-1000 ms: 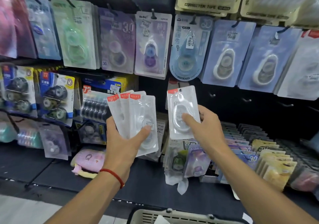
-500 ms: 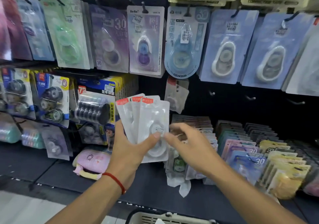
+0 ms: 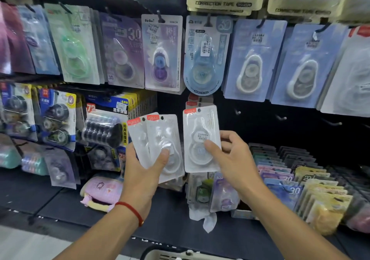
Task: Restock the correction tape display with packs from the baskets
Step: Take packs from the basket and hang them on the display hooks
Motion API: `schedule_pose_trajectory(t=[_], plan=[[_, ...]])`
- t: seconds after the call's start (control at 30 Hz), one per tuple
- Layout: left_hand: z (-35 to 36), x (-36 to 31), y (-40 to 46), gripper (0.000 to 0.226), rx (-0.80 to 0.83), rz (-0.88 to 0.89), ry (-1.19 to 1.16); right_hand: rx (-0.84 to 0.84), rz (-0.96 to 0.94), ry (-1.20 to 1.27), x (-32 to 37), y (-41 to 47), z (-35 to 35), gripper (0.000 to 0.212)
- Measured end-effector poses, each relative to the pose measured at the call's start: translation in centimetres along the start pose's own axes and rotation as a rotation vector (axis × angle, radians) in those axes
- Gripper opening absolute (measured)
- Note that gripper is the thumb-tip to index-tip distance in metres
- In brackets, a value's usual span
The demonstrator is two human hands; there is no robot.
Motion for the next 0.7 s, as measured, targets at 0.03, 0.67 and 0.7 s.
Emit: schedule_pose_trajectory(t=[0.03,0.67,0.7], plan=[[-0.3,-0.3,0.0,0.069,-0.015,0.017,0.024,0.0,0.002,0.002,0.1,0.0,0.0,0.026],[-1.1,-3.1,-0.5,0.059,-0.069,0.174,0.201,-0.059,0.039,-0.467,0.5,0.8,0.0,0.061],[-0.9,-3.0,-0.5,0.06,-0.056,0.174,0.202,-0.055,0.012,-0.522,0.7,0.9,0.2,0.059]])
Point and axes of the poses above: each hand's wrist, its own y-axis towards the middle knuckle, its own z-axis out of the palm, x = y × z, the point moved 10 cm from there along y, towards the middle knuckle, and after that the axes turned 9 degrees about x, right-handed, at the moved point
